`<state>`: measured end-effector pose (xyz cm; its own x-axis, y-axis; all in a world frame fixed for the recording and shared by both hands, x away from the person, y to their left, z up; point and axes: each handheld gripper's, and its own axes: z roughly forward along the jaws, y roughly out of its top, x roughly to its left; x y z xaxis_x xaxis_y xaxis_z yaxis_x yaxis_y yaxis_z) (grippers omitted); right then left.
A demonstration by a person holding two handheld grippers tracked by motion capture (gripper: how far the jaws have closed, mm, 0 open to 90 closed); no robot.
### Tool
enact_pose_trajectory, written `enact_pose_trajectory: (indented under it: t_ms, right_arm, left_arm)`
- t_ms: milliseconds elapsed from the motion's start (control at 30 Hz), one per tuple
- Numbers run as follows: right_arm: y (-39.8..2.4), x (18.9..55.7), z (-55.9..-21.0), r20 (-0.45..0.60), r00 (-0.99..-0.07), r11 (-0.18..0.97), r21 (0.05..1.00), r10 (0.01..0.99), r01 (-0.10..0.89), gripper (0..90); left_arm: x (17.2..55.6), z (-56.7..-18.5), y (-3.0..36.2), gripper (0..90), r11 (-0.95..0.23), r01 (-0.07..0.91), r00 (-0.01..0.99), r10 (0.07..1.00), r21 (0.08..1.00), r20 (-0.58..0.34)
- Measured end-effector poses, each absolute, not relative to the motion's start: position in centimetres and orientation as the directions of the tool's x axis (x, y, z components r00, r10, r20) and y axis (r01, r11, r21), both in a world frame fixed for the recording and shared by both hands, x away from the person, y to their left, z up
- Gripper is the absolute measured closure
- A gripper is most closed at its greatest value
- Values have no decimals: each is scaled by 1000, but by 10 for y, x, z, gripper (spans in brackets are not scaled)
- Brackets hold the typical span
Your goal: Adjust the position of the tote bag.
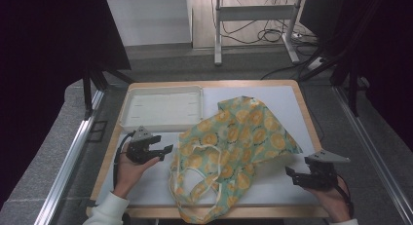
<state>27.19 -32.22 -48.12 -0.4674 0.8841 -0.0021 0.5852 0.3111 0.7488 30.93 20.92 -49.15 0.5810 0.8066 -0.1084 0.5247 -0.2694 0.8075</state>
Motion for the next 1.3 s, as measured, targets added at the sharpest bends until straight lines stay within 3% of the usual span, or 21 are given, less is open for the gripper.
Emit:
enact_pose_trajectory:
  t_ms: [1300]
  right_arm:
    - [-322, 270, -482, -27, -488, 343, 745, 873, 572, 214]
  left_arm:
    - [316, -478, 214, 363, -256, 527, 587, 799, 811, -129]
